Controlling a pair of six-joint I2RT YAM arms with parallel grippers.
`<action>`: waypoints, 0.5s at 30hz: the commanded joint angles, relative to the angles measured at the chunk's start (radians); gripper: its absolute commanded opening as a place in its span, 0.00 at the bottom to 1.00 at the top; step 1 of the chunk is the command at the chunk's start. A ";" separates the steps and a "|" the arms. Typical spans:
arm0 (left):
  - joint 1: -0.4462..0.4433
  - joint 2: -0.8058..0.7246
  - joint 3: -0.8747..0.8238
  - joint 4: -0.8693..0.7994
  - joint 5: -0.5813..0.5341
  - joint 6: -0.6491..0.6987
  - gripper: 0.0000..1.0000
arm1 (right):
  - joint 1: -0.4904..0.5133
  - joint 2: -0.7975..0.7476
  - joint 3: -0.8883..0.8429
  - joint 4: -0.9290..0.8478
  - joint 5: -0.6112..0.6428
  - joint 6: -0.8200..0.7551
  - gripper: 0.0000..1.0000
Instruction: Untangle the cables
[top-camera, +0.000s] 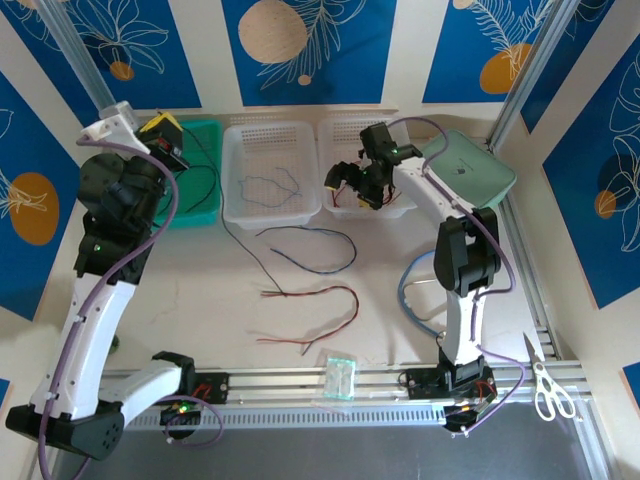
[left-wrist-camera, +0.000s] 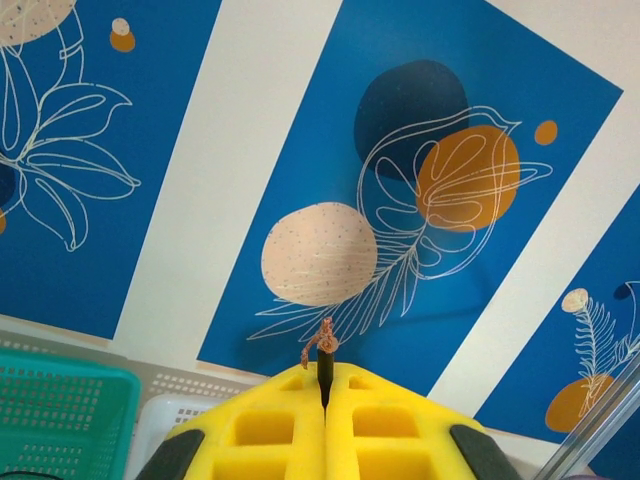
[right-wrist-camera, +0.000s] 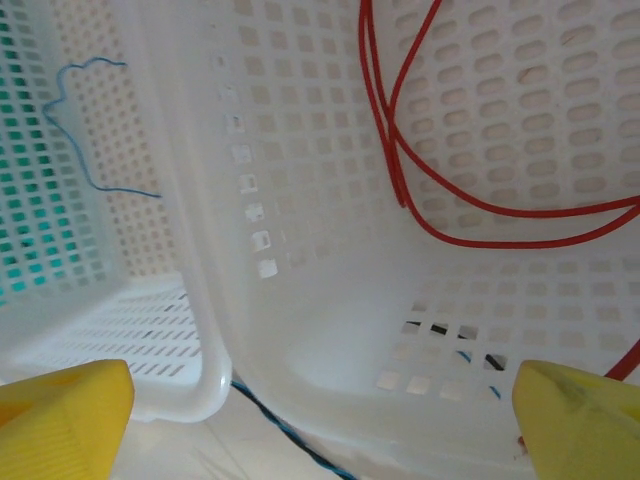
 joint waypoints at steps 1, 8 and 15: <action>0.007 -0.020 0.003 0.020 0.002 0.014 0.00 | -0.004 0.073 0.084 -0.166 0.065 -0.083 0.98; 0.007 -0.027 0.015 0.008 -0.004 0.028 0.00 | -0.007 0.202 0.223 -0.235 0.000 -0.144 0.99; 0.007 -0.033 0.020 0.001 -0.003 0.040 0.00 | -0.021 0.280 0.309 -0.273 -0.036 -0.164 0.99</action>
